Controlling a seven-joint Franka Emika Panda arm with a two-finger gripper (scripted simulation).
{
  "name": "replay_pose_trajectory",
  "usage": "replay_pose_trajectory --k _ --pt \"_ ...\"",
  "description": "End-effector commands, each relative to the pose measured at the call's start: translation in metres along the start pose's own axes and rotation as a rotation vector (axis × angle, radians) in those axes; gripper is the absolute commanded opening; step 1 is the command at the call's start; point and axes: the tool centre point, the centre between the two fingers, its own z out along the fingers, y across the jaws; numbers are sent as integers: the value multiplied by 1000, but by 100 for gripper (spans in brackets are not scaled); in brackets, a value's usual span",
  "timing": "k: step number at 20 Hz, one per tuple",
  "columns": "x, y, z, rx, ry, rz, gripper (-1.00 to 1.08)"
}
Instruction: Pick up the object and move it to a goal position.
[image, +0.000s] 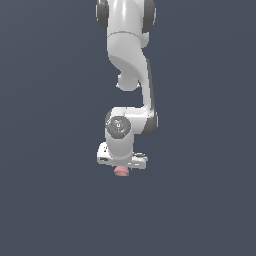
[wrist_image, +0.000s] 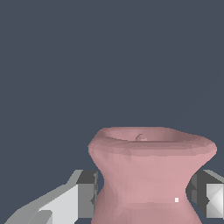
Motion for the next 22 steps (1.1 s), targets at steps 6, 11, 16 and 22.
replay_pose_trajectory --k 6,11,16,22 --pt "-27 45 -1 0 0 1 -100" --pt "-45 75 -2 0 0 1 -100" --pt "-56 96 -3 0 0 1 -100" --pt "-59 103 -3 0 0 1 -100"
